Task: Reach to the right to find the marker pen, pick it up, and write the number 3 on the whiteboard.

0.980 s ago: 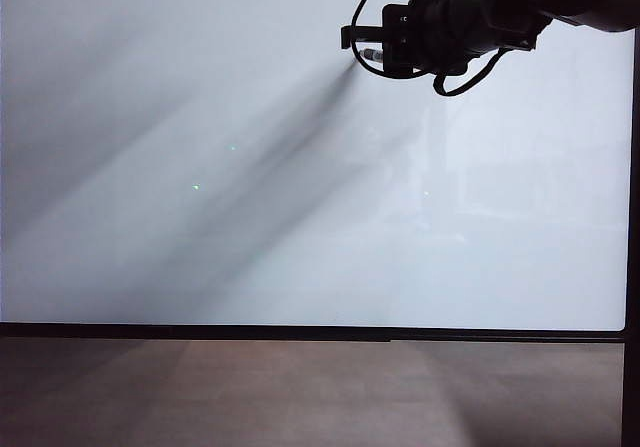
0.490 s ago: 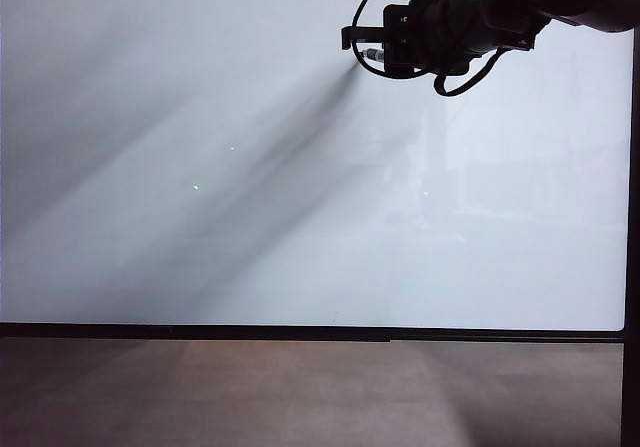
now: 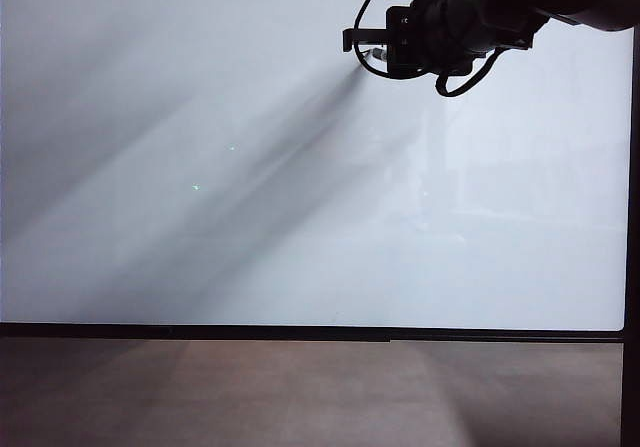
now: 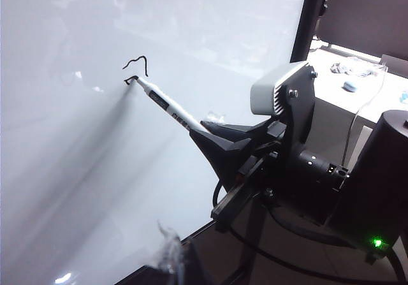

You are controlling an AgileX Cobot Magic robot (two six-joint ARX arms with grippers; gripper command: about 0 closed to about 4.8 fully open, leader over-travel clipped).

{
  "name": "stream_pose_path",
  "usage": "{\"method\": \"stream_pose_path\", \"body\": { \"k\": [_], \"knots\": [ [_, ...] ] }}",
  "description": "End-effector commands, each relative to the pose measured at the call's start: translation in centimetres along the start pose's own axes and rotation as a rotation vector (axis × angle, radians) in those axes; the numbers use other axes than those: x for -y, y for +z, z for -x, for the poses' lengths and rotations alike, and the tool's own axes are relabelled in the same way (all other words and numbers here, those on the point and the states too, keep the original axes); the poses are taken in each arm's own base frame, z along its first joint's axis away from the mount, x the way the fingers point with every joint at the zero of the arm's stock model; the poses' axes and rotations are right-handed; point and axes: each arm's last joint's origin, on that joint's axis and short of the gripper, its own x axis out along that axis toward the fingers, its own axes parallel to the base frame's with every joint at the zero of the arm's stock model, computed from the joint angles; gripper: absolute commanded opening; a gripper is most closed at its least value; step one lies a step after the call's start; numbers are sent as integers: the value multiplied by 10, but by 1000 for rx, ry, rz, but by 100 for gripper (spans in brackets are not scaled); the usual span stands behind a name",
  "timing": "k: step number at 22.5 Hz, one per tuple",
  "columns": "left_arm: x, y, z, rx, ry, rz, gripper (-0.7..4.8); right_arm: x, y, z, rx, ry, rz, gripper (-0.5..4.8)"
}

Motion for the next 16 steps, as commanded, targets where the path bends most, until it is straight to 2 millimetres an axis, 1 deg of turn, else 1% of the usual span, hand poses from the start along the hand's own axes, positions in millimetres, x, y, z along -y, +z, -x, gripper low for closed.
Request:
{"method": "stream_pose_path", "body": {
  "k": [1,5,16],
  "knots": [
    [0,2,1,16,-3,-6,-5,2,3,-1,3,-42,-4,21],
    [0,2,1,16,-2,-6,-5,4,3,0,-3,-92,-3,21],
    [0,2,1,16,-1,-9,-5,3,4,0,0,-87,-5,21]
  ]
}}
